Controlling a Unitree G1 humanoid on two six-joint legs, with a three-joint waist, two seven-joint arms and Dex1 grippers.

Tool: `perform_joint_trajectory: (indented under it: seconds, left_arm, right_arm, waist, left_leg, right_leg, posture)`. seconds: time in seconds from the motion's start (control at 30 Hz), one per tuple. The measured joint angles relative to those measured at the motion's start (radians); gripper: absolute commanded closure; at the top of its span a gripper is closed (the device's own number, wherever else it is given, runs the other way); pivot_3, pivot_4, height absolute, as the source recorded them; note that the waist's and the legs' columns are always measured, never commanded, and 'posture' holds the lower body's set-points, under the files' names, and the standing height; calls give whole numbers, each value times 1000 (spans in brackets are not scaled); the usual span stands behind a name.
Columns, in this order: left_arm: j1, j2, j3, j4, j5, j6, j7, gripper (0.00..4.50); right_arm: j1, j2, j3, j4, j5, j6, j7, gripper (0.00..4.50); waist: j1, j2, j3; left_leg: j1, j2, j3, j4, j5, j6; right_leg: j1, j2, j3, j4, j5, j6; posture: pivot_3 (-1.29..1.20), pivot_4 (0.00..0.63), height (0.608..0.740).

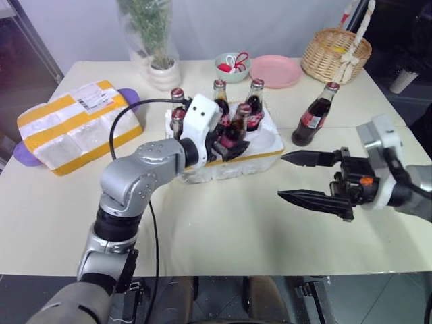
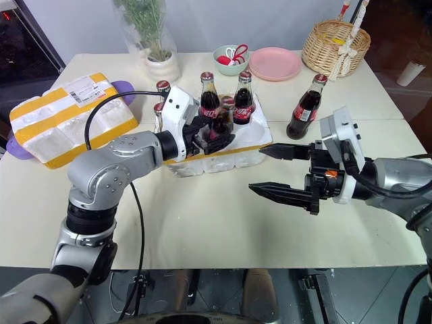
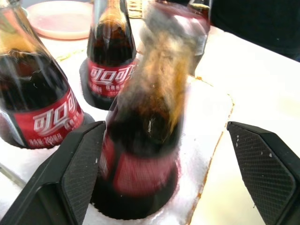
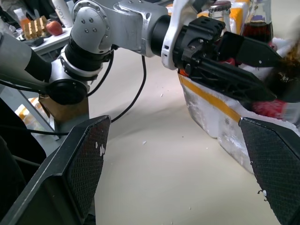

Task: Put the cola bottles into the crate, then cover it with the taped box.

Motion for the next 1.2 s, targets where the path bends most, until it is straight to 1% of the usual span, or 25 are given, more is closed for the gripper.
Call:
perform_joint_trajectory:
  seconds: [0.07, 0.17, 0.27, 0.33, 0.4, 0.47, 0.53, 0.63, 0.73, 0.77, 0.83, 0.9, 1.1, 1.2]
  left_arm:
    - [0, 20, 6, 4, -10, -14, -46, 80]
    - [2, 94, 39, 2, -47, -60, -166, 80]
    - [2, 137, 104, 1, -95, -94, -254, 80]
    - [-1, 152, 132, 2, -124, -94, -283, 80]
    - [-30, 161, 180, 32, -183, -84, -316, 80]
    - [-77, 194, 246, 57, -248, -71, -349, 80]
    - [-95, 243, 289, 59, -309, -60, -405, 80]
    - [-92, 284, 314, 57, -397, -31, -470, 80]
    - [-90, 338, 342, 78, -449, -16, -521, 80]
    - [-89, 374, 348, 93, -463, -15, -549, 80]
    - [-75, 448, 349, 111, -457, -29, -616, 80]
    - [-42, 528, 343, 124, -414, -78, -705, 80]
    - [15, 638, 309, 233, -278, -200, -835, 80]
    - [53, 705, 309, 291, -239, -233, -908, 80]
  right_arm:
    - [4, 0, 0, 0, -3, -2, -1, 0]
    - [6, 0, -3, 4, -30, -20, -3, 0]
    - [4, -1, -2, 39, -80, -43, -3, 0]
    - [3, -2, -2, 69, -108, -53, -1, 0]
    - [-2, -2, 1, 115, -163, -77, 2, 0]
    - [-9, -2, 7, 175, -224, -101, -6, 0]
    - [-35, 5, 26, 234, -278, -114, -35, 0]
    - [-91, 49, 52, 336, -353, -120, -101, 0]
    - [-154, 90, 84, 421, -434, -141, -173, 0]
    - [-182, 108, 96, 458, -461, -148, -195, 0]
    - [-234, 143, 112, 523, -505, -164, -229, 0]
    - [-266, 168, 122, 594, -549, -182, -249, 0]
    - [-353, 217, 162, 747, -625, -227, -240, 0]
    - [-387, 241, 168, 832, -659, -258, -237, 0]
  waist:
    - [-1, 0, 0]
    - [-4, 0, 0]
    - [-2, 0, 0]
    - [-1, 0, 0]
    - [0, 0, 0]
    - [-2, 0, 0]
    - [-9, 0, 0]
    - [-8, 1, 0]
    - [-9, 1, 0]
    - [-9, 0, 0]
    - [-13, 1, 0]
    - [-12, 1, 0]
    - [-9, 2, 0]
    - [-13, 2, 1]
  left_leg:
    - [0, 0, 0, 0, 0, 0]
    - [0, 0, 0, 0, 0, 0]
    - [0, 0, 0, 0, 0, 0]
    - [0, 0, 0, 0, 0, 0]
    - [0, 0, 0, 0, 0, 0]
    - [0, 0, 0, 0, 0, 0]
    - [0, 0, 0, -1, 0, 0]
    - [1, 0, 0, -1, 0, 0]
    - [1, 0, 0, -1, 0, 0]
    - [1, 0, 0, -1, 0, 0]
    - [1, 0, 1, -1, 0, 0]
    - [1, 0, 1, -3, 0, 0]
    - [0, 0, 2, -2, 1, -1]
    - [0, 1, 2, -3, 1, -1]
  right_leg:
    - [0, 0, 0, 0, 0, 0]
    - [0, 0, 0, 0, 0, 0]
    - [0, 0, 0, 0, 0, 0]
    - [0, 0, 0, 0, 0, 0]
    - [0, 0, 0, 0, 0, 0]
    - [0, 0, 0, 0, 0, 0]
    - [0, 0, 0, 0, 0, 0]
    - [-1, 0, 0, 1, 0, 0]
    - [-1, 0, 1, 1, 0, 0]
    - [-1, 0, 1, 1, 0, 0]
    - [-2, 0, 1, 1, 0, 0]
    - [-2, 0, 2, 1, 0, 0]
    - [-2, 0, 1, 1, 0, 0]
    - [-3, 0, 2, 1, 0, 0]
  posture:
    - [0, 150, 737]
    - [0, 150, 737]
    - [0, 150, 737]
    - [0, 150, 737]
    - [0, 150, 737]
    - [0, 150, 737]
    - [0, 150, 737]
    - [0, 150, 737]
    - [0, 150, 737]
    - [0, 150, 737]
    - [0, 150, 737]
    - [0, 150, 737]
    - [0, 150, 737]
    - [0, 150, 737]
